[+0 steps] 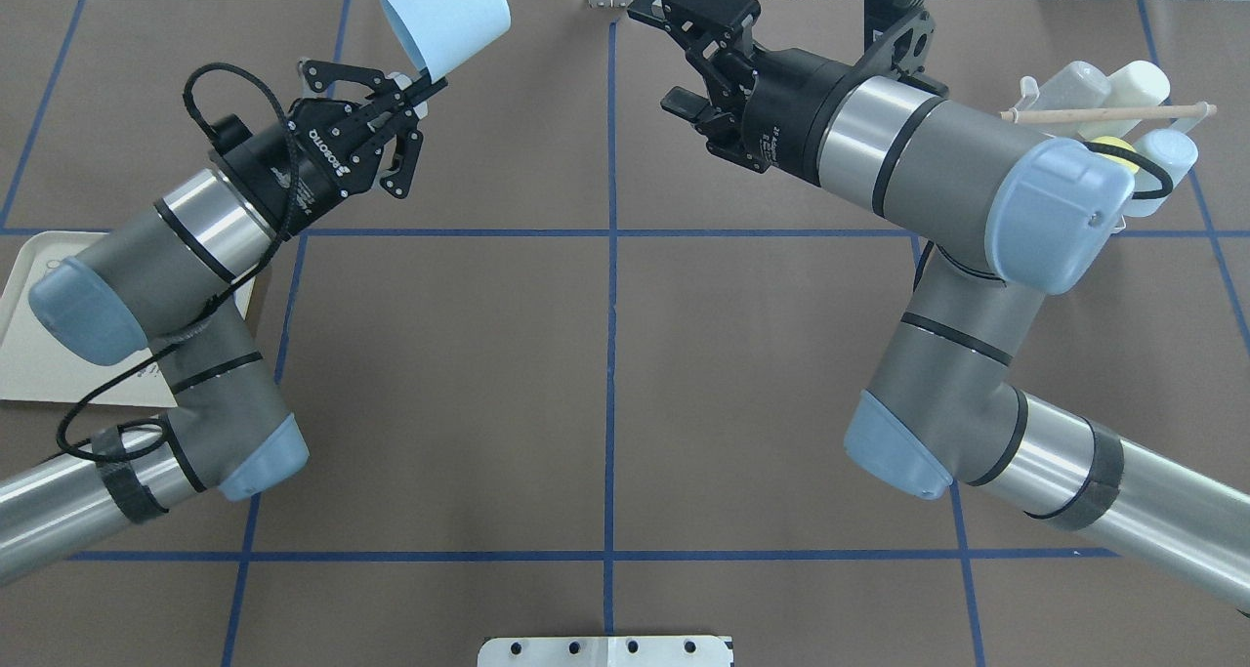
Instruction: Transfer IKEA cup to right arm and place on rack
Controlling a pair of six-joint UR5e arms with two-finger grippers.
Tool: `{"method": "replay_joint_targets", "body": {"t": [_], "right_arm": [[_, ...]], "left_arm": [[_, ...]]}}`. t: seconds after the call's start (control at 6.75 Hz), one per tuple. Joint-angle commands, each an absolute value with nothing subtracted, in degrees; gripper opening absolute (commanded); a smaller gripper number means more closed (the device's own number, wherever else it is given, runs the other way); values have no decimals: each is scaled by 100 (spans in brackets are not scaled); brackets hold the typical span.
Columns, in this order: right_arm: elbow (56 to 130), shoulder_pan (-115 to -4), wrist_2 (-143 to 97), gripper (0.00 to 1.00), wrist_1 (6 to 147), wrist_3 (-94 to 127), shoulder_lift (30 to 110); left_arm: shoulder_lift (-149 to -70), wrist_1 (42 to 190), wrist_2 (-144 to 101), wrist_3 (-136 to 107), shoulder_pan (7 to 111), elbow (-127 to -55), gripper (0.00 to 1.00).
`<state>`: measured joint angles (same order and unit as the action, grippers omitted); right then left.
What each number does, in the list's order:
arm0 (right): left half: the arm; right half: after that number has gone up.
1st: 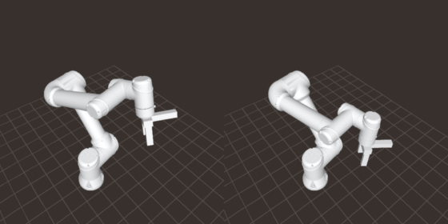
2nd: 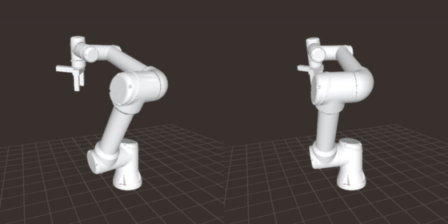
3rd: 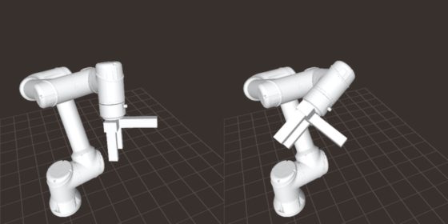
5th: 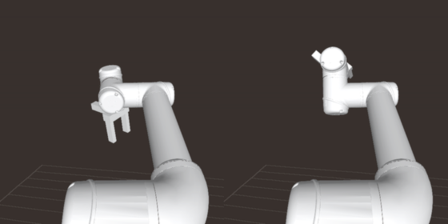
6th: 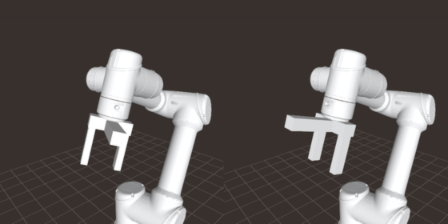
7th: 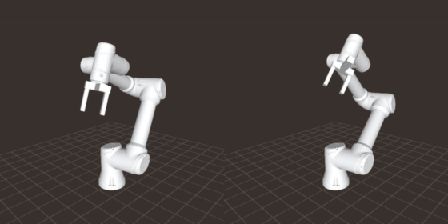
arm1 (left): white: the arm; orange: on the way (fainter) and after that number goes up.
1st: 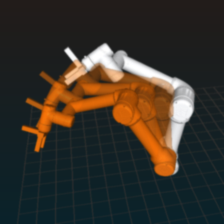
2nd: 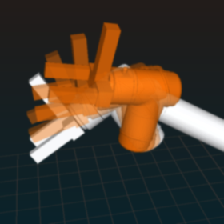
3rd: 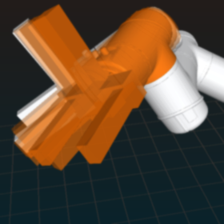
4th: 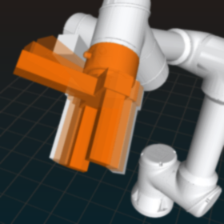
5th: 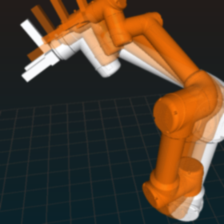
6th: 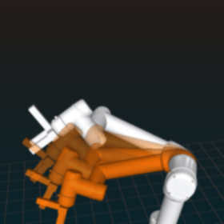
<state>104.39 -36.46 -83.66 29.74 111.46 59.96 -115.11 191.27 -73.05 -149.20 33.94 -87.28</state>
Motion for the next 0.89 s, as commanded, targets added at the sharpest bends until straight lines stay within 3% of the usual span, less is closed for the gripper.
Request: {"method": "replay_joint_targets", "body": {"t": [0.0, 0.74], "right_arm": [[10441, -3612, -8367, 100, 2962, 11171, 5994], [10397, -3551, -8367, 100, 2962, 11145, 5994]], "left_arm": [[-11820, 19397, -6875, -14880, 2832, -8675, 0], [-12435, 19336, -6725, -14862, 2707, -8281, 0]]}}
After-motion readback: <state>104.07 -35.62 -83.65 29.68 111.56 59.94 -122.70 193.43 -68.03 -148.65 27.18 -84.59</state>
